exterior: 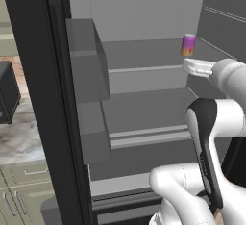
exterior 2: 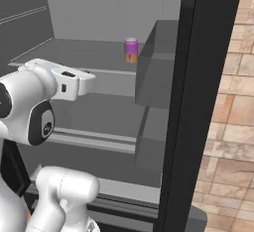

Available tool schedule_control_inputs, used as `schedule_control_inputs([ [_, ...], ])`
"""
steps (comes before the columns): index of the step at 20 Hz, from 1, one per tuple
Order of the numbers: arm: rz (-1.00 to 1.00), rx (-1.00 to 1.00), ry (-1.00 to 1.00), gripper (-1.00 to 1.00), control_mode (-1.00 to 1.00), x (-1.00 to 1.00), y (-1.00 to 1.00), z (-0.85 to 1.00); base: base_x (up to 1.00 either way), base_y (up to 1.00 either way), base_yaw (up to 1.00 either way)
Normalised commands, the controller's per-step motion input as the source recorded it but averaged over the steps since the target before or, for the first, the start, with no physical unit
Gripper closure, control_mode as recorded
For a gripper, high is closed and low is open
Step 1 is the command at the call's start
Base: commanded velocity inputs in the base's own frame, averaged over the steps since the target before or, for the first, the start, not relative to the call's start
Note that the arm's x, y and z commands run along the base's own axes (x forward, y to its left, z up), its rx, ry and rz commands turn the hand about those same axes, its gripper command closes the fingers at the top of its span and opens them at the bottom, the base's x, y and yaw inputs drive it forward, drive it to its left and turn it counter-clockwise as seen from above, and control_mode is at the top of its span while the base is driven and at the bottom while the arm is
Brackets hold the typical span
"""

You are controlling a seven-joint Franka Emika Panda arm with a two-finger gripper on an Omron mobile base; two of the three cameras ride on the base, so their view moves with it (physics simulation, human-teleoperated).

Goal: Open the fridge, grab two sodas, and place both sodas inside the bowl with ice on the dining counter.

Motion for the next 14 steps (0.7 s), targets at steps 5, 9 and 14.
schedule_control_inputs([
  [5, 0.00, 0.00, 0.00, -1.00, -1.00, 0.32, -0.18, 0.12, 0.00, 0.00, 0.00],
  [9, -0.02, -0.01, 0.00, -1.00, -1.00, 0.27, -0.04, 0.18, 0.00, 0.00, 0.00],
  [14, -0.07, -0.05, 0.00, -1.00, -1.00, 0.02, 0.01, 0.15, 0.00, 0.00, 0.00],
])
